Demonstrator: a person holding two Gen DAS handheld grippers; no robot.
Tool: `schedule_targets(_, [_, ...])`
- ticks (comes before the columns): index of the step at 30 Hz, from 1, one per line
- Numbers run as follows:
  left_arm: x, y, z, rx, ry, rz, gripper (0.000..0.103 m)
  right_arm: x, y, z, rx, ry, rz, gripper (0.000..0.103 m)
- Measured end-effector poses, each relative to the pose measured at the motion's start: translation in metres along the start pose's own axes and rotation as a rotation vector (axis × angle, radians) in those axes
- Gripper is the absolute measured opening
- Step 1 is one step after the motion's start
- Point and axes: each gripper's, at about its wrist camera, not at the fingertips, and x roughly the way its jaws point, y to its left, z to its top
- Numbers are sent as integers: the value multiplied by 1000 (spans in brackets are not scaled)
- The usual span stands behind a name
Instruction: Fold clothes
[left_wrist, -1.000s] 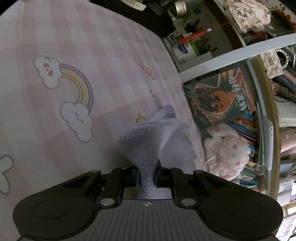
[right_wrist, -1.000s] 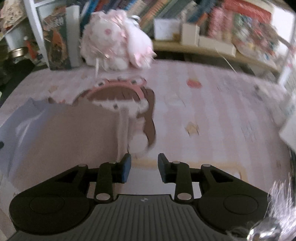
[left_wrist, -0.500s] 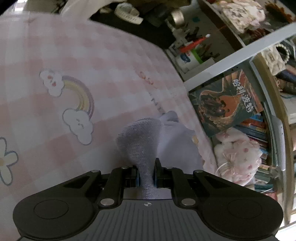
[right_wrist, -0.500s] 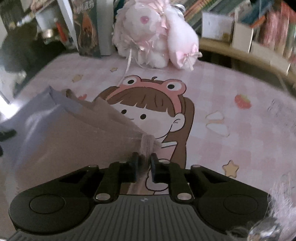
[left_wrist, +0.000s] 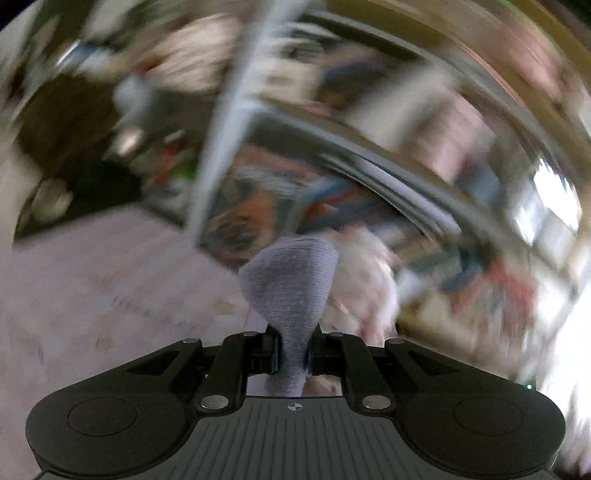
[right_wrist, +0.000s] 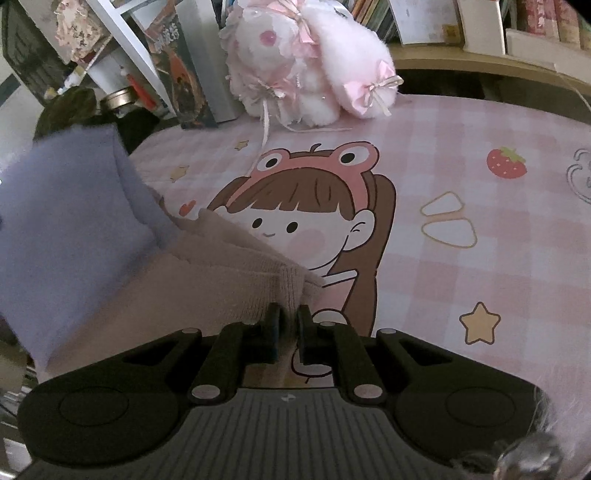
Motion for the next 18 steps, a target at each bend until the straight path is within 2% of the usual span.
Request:
schedule_targets(3, [8,-73,-41,315,96,-4,18,0,-5,0,-5,3,25,9])
schedule_targets(6, [24,-129,-111,647,245,-26,24,0,-8,0,-13,6,43,9])
schedule_targets(7, [28,-141,-134,753,268,-18,29,0,-8,1,-15,8,45,9])
schedule_targets(8, [30,-149,-157,855,271,1,31,0,-9,1,-17,9,47,9])
schedule_targets(9, [31,-153,-170,914,266,13,31,0,-9,2,-18,12,49,9])
schedule_targets(12, [27,-157,-185,993,235,33,31,0,-10,3,-16,22,51,9])
schedule_targets(13, [26,-156,-184,983,238,30,34,0,-9,4,-18,23,46,10])
schedule_targets(16, [22,-148,-166,866,273,-5,37,-4,-10,4,-26,21,28,16])
schedule_targets(18, [17,-144,-156,798,291,-31,38,-10,-12,2,-21,14,24,17])
